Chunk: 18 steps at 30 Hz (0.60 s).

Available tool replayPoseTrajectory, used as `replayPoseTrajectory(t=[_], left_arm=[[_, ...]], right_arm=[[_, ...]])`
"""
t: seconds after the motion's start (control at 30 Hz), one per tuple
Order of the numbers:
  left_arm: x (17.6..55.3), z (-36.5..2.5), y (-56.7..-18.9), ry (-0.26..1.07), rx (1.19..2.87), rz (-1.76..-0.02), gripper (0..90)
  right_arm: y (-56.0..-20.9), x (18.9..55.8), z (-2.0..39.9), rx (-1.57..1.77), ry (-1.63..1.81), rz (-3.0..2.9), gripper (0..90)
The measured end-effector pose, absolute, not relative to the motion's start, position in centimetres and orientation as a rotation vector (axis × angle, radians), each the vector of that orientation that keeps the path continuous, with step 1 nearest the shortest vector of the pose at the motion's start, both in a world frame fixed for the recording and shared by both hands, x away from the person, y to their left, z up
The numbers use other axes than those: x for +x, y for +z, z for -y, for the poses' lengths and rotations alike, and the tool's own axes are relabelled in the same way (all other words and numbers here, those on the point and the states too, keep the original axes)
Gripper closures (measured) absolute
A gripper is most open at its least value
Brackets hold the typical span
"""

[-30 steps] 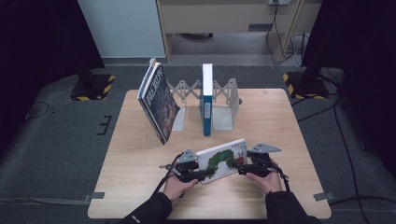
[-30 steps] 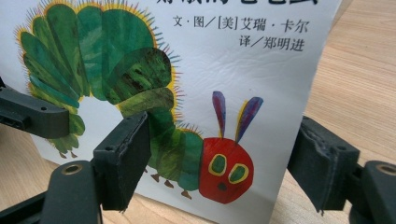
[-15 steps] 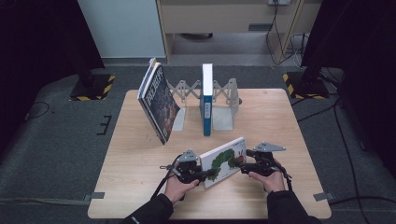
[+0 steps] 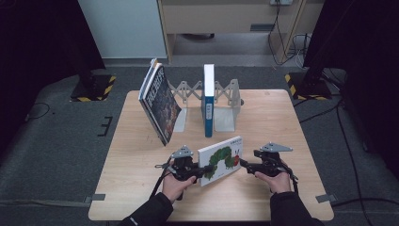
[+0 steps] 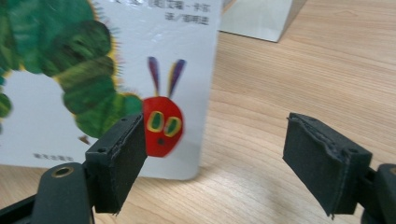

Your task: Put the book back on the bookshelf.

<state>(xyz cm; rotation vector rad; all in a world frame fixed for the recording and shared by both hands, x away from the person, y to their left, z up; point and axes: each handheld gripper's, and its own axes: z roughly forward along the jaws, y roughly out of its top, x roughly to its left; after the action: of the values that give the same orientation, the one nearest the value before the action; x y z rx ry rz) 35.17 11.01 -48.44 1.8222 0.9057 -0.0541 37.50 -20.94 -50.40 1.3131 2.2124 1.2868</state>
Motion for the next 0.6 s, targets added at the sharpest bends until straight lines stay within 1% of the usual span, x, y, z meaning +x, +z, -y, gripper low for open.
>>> replayPoseTrajectory(t=[0.33,0.6], left_arm=[[35.3,-12.3,-46.7,-0.035,1.771,-0.918,74.2],[35.6,-13.1,-45.1,0.032,1.742,-0.924,74.2]], right_arm=[[-50.4,37.6,21.6,1.332,1.26,-2.192,21.7],[-50.7,37.7,22.2,1.353,1.148,-2.192,20.0]])
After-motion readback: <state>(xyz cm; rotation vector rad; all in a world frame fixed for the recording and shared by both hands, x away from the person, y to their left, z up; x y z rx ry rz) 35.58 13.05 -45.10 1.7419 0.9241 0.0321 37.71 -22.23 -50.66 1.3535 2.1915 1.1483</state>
